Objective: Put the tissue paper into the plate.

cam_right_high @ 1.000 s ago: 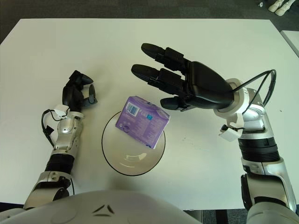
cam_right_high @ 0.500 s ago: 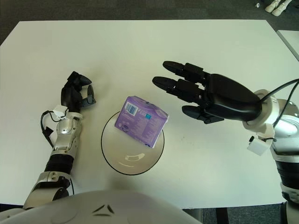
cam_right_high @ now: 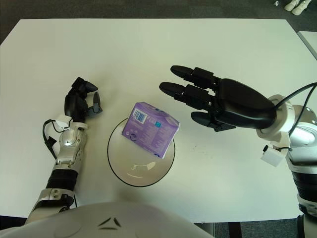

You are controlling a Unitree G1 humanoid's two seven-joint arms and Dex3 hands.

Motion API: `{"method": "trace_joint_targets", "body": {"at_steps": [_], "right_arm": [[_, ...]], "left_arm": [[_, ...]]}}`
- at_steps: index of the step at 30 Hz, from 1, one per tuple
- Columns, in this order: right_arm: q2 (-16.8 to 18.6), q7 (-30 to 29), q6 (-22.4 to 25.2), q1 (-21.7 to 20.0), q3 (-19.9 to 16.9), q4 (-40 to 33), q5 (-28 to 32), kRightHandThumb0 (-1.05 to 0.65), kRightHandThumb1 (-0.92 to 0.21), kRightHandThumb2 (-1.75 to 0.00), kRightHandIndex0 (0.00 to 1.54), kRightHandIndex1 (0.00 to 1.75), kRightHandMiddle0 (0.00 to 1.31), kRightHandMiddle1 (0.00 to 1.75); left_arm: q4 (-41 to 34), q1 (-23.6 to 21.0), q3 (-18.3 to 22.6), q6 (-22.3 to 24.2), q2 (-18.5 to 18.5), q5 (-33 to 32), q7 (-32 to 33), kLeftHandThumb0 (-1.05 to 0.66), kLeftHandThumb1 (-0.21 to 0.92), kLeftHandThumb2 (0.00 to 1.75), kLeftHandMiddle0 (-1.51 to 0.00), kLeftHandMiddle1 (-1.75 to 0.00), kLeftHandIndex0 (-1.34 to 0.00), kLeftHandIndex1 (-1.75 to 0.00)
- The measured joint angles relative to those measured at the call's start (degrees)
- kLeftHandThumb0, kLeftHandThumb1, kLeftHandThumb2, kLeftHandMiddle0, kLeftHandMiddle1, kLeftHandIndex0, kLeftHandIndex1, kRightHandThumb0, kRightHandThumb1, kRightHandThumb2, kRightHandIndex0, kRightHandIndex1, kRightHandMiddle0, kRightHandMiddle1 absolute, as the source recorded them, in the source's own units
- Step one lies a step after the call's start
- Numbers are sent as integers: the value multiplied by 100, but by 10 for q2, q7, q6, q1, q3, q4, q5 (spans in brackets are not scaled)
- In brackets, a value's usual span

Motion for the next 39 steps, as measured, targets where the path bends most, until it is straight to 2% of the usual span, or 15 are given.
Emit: {"method": "trace_joint_targets", "body": {"at_steps": [5,6,7,8,9,12,15,20,24,28,31,39], "right_arm": [[0,3,0,0,0,-2,0,-40,-92,-103,0,0,0,0],[7,1,2,0,2,-3,2,-39,-85,-95,16,44,11,63],[16,-14,16,1,8,-6,16,-39,-82,-93,20,63,15,85],[34,-33,30,1,14,-11,31,-38,-78,-89,27,89,21,117],[56,-55,44,1,20,-15,48,-38,-76,-86,31,106,25,138],[140,-117,85,2,47,-27,97,-38,-72,-84,36,126,30,163],[217,-176,130,3,73,-35,138,-38,-71,-84,36,131,31,171],[331,-275,208,6,102,-45,203,-37,-71,-82,33,134,31,174],[420,-368,281,12,112,-54,264,-38,-70,-83,31,135,32,174],[508,-462,355,20,107,-59,319,-38,-70,-84,30,135,32,175],[545,-496,397,26,101,-60,334,-38,-69,-84,30,135,33,175],[587,-528,461,26,76,-84,338,-38,-68,-85,31,135,33,175]], "left_arm": [[-1,2,-4,1,2,0,-3,-46,38,125,-99,-175,-56,-175],[-2,1,-4,0,2,0,-3,-46,38,125,-99,-175,-56,-175],[-5,1,-4,-2,2,0,-3,-46,38,125,-99,-175,-56,-175],[-10,-2,-3,-4,3,-1,-3,-46,38,125,-99,-175,-56,-175],[-14,-3,-3,-5,3,-1,-3,-46,38,125,-99,-175,-56,-175],[-17,-4,-3,-7,2,-1,-3,-45,39,123,-98,-175,-55,-175],[-19,-4,-3,-7,2,-1,-3,-45,40,123,-98,-175,-54,-175],[-24,-2,-3,-5,2,-1,-3,-45,40,123,-98,-175,-55,-175],[-25,5,-4,0,0,0,-3,-45,39,124,-97,-175,-55,-175],[-27,17,-7,16,-3,1,-2,-46,38,125,-98,-175,-56,-175],[-31,24,-8,18,-5,0,-2,-46,37,126,-99,-175,-57,-175],[-32,27,-9,15,-5,-4,-10,-46,36,127,-99,-175,-57,-175]]}}
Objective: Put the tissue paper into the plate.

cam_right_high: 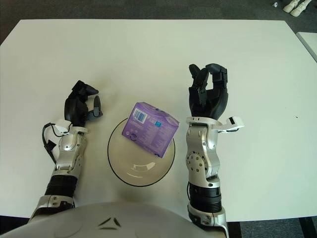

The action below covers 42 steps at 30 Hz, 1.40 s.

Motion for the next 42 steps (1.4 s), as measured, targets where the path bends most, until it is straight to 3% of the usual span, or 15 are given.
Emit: {"method": "trace_joint_targets", "body": {"at_steps": [12,17,27,42], "right_arm": [[22,-15,61,-1,-26,6,-1,-37,-71,-83,33,134,32,175],[23,-10,56,-1,-22,33,-4,-38,-69,-85,38,135,33,175],[24,57,26,6,-4,72,-4,-38,-65,-90,43,137,36,175],[23,113,22,33,-12,117,-1,-39,-65,-90,44,138,35,175]], "left_arm": [[0,1,0,-6,0,-1,-5,-47,34,130,-100,-175,-59,-175],[1,1,0,-8,0,-2,-6,-47,35,129,-99,-175,-58,-175],[0,1,0,-8,0,-2,-6,-47,35,129,-99,-175,-58,-175],[-2,4,-2,-8,1,-1,-6,-47,35,129,-99,-175,-58,-175]]}}
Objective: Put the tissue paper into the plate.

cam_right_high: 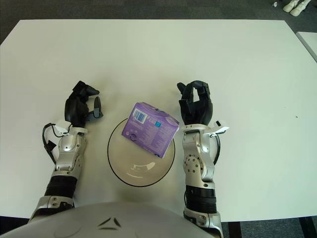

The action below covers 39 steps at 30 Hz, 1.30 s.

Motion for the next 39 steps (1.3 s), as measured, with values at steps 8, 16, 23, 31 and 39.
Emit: {"method": "trace_joint_targets", "body": {"at_steps": [8,16,23,31,39], "right_arm": [[-2,9,12,19,1,2,-10,-38,-68,-85,45,138,33,175],[-2,32,-10,28,9,17,-63,-37,-75,-77,46,135,30,175],[-3,42,-61,30,11,50,-127,-38,-73,-79,50,135,30,175],[-3,10,-155,29,12,102,-250,-40,-61,-95,56,140,39,175],[-3,-57,-229,28,12,149,-372,-41,-55,-103,62,139,43,175]], "left_arm": [[-3,3,0,0,-1,-1,-2,-47,35,129,-100,-175,-58,-175],[-7,8,0,0,-1,0,-3,-47,35,128,-100,-175,-58,-175],[-9,10,-1,1,-1,2,-3,-47,35,128,-100,-175,-58,-175],[-12,14,-2,0,0,1,-9,-47,35,128,-101,-175,-58,-175],[-14,16,-1,0,0,0,-9,-47,35,128,-102,-175,-58,-175]]}}
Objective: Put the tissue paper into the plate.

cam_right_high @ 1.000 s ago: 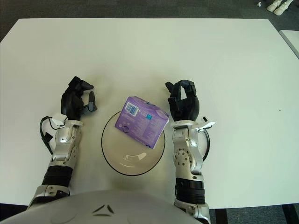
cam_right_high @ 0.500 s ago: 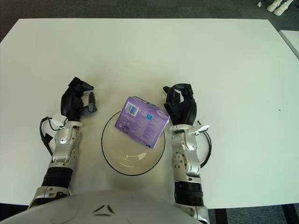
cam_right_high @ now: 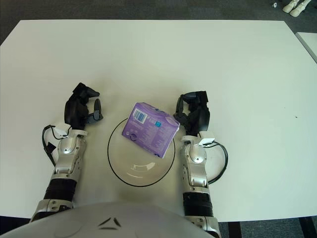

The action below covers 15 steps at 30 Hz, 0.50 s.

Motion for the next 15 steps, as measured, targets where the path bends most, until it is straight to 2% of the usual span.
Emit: {"method": "trace_joint_targets", "body": {"at_steps": [4,9,15], "right_arm": [[0,-21,-14,0,1,9,-38,-42,-52,-107,64,139,45,175],[-1,-45,-27,0,-1,23,-66,-44,-47,-114,69,147,49,175],[-4,-69,-25,-2,-5,32,-77,-43,-48,-112,68,145,48,175]], "left_arm": [[0,0,0,0,0,0,0,-47,35,128,-102,-175,-58,-175],[0,1,1,1,0,-1,0,-47,35,128,-101,-175,-58,-175],[-2,4,2,6,-2,0,1,-46,37,127,-99,-175,-57,-175]]}}
